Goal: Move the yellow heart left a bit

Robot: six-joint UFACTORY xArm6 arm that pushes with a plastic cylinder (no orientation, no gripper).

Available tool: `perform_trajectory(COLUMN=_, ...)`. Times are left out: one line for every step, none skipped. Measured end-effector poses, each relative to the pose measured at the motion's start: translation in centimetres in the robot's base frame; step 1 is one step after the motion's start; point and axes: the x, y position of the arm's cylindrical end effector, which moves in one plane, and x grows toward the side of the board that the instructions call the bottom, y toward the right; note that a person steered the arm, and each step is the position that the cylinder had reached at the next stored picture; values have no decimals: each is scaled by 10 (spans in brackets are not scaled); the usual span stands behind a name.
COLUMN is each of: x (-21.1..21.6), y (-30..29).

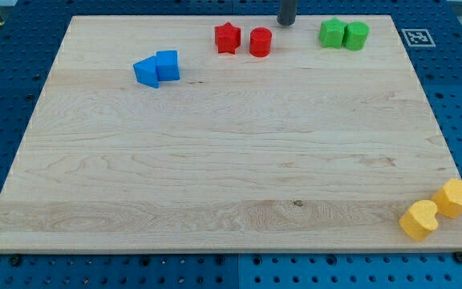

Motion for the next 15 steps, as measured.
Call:
perform_trajectory(x=0, y=0)
perform_trajectory(x=0, y=0)
perform_trajectory(x=0, y=0)
perform_trajectory(x=50, y=0)
perform_trajectory(x=110, y=24)
perform_trajectory(x=145, y=82)
perform_trajectory(x=166, y=173)
perform_trajectory(x=227, y=232)
perform_trajectory(x=263, y=248)
perform_trajectory(x=318, y=243)
perform_trajectory(x=380, y=223)
perform_trajectory(x=401, y=204)
perform_trajectory(x=402, y=180)
perform_trajectory(x=402, y=142)
perform_trajectory(x=402, y=112)
